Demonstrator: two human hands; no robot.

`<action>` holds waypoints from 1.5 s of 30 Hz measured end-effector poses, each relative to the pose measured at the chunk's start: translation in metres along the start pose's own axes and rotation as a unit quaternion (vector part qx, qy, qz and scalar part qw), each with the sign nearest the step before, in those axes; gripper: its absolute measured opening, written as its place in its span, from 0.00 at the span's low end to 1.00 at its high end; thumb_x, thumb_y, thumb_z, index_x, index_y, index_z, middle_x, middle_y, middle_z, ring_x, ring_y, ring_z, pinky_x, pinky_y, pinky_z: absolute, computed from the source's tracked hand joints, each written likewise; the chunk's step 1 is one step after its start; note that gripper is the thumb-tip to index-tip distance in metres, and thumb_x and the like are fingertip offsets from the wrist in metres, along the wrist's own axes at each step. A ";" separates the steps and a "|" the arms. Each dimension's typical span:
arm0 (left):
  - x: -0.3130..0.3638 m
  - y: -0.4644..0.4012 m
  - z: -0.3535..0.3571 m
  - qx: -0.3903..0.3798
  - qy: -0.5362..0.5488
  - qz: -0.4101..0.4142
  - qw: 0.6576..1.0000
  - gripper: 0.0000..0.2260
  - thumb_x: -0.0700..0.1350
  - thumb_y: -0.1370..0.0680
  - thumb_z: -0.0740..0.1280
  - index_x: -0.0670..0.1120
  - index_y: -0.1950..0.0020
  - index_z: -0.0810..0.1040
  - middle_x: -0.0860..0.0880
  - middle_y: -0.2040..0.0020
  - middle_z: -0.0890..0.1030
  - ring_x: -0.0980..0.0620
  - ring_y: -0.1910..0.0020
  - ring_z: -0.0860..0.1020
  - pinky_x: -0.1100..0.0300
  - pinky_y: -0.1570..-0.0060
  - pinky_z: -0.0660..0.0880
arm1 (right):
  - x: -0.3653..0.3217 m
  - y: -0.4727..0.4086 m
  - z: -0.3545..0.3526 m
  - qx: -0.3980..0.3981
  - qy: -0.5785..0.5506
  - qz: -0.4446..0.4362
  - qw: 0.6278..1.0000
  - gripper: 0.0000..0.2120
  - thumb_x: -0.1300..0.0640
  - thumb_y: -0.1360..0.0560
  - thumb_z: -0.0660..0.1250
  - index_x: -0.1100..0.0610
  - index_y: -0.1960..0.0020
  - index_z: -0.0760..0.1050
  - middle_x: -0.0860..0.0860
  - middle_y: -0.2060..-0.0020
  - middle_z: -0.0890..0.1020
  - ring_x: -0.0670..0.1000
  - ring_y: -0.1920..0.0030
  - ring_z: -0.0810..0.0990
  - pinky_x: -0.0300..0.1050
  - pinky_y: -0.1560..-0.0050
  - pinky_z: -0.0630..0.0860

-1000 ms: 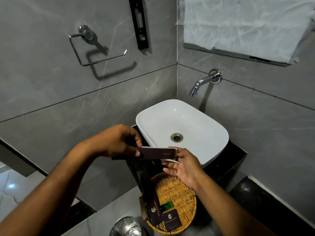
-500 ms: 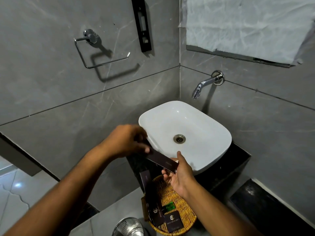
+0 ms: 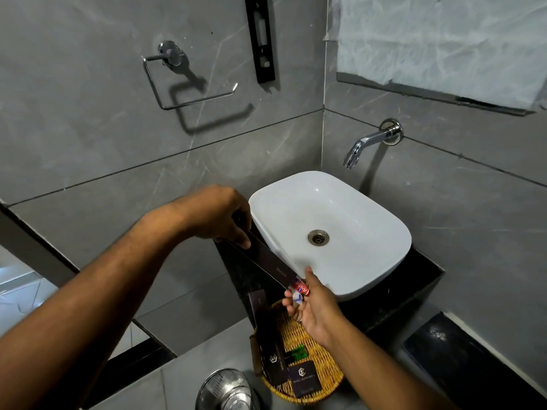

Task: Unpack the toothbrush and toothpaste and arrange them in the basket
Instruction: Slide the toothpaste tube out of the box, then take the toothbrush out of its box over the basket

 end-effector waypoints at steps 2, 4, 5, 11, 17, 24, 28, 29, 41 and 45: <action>-0.004 0.002 -0.002 0.003 0.006 -0.002 1.000 0.13 0.55 0.36 0.77 0.53 0.55 0.81 0.54 0.71 0.81 0.58 0.72 0.80 0.68 0.73 0.71 | 0.001 -0.003 -0.004 0.032 0.011 -0.013 0.999 0.16 0.46 0.22 0.62 0.60 0.50 0.75 0.54 0.71 0.78 0.48 0.76 0.74 0.37 0.79 0.69; -0.015 0.006 -0.008 0.008 0.018 -0.018 1.000 0.13 0.55 0.36 0.77 0.54 0.55 0.81 0.52 0.68 0.83 0.57 0.71 0.81 0.66 0.71 0.72 | -0.001 -0.006 -0.011 0.073 0.029 -0.035 0.996 0.14 0.48 0.22 0.64 0.60 0.51 0.75 0.53 0.72 0.76 0.46 0.79 0.69 0.36 0.82 0.63; -0.024 0.009 -0.013 0.018 0.023 -0.030 0.999 0.13 0.55 0.35 0.77 0.54 0.55 0.81 0.52 0.67 0.83 0.57 0.70 0.80 0.66 0.70 0.72 | -0.004 -0.006 -0.016 0.093 0.044 -0.050 0.993 0.14 0.49 0.22 0.64 0.61 0.53 0.76 0.53 0.73 0.74 0.45 0.80 0.67 0.35 0.83 0.61; -0.082 0.034 -0.024 0.096 0.046 -0.104 0.989 0.12 0.52 0.33 0.75 0.53 0.53 0.79 0.55 0.58 0.77 0.57 0.59 0.74 0.64 0.64 0.68 | -0.055 0.003 -0.060 0.245 0.342 -0.269 0.867 0.23 0.50 0.23 0.66 0.62 0.72 0.73 0.53 0.77 0.75 0.52 0.75 0.73 0.43 0.73 0.68; -0.084 0.031 0.030 0.187 0.275 -0.136 0.933 0.09 0.48 0.32 0.76 0.48 0.56 0.80 0.50 0.61 0.81 0.53 0.61 0.78 0.59 0.64 0.73 | -0.078 0.009 -0.047 0.173 0.744 -0.325 0.557 0.18 0.48 0.23 0.64 0.59 0.67 0.73 0.57 0.66 0.81 0.59 0.63 0.79 0.45 0.66 0.68; -0.043 0.028 0.140 0.222 0.586 -0.163 0.762 0.02 0.41 0.28 0.72 0.43 0.57 0.83 0.47 0.64 0.82 0.53 0.65 0.76 0.62 0.62 0.73 | -0.039 -0.004 0.024 0.036 0.874 -0.274 0.399 0.07 0.66 0.27 0.67 0.63 0.49 0.79 0.60 0.52 0.82 0.62 0.52 0.81 0.49 0.57 0.77; -0.037 0.046 0.187 0.231 0.651 -0.234 0.684 0.03 0.44 0.25 0.69 0.47 0.56 0.82 0.55 0.71 0.80 0.58 0.73 0.74 0.68 0.77 0.67 | -0.013 -0.021 0.033 0.003 0.899 -0.241 0.365 0.13 0.71 0.28 0.65 0.64 0.44 0.76 0.62 0.46 0.81 0.63 0.47 0.80 0.55 0.51 0.79; -0.037 0.052 0.197 0.233 0.658 -0.256 0.669 0.03 0.46 0.25 0.68 0.48 0.56 0.81 0.54 0.69 0.81 0.56 0.72 0.75 0.66 0.77 0.66 | -0.008 -0.027 0.033 -0.001 0.903 -0.234 0.361 0.14 0.70 0.28 0.64 0.64 0.43 0.76 0.61 0.45 0.81 0.63 0.45 0.80 0.55 0.50 0.79; -0.045 0.076 0.224 0.259 0.690 -0.326 0.592 0.03 0.49 0.25 0.69 0.51 0.56 0.80 0.50 0.64 0.81 0.54 0.70 0.78 0.61 0.74 0.65 | -0.004 -0.038 0.039 -0.008 0.871 -0.312 0.380 0.05 0.58 0.24 0.67 0.60 0.51 0.79 0.57 0.54 0.81 0.58 0.56 0.83 0.47 0.58 0.79; -0.042 0.069 0.222 0.262 0.696 -0.317 0.589 0.04 0.49 0.25 0.68 0.50 0.54 0.80 0.49 0.62 0.81 0.54 0.70 0.78 0.61 0.73 0.65 | -0.004 -0.032 0.014 -0.016 0.900 -0.220 0.377 0.07 0.65 0.27 0.67 0.62 0.49 0.78 0.59 0.52 0.83 0.61 0.53 0.83 0.52 0.54 0.81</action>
Point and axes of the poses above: each hand's wrist, its own y-axis away from the middle knuckle, its own z-axis out of the palm, x = y × z, the point moved 4 cm from there along -y, towards the middle knuckle
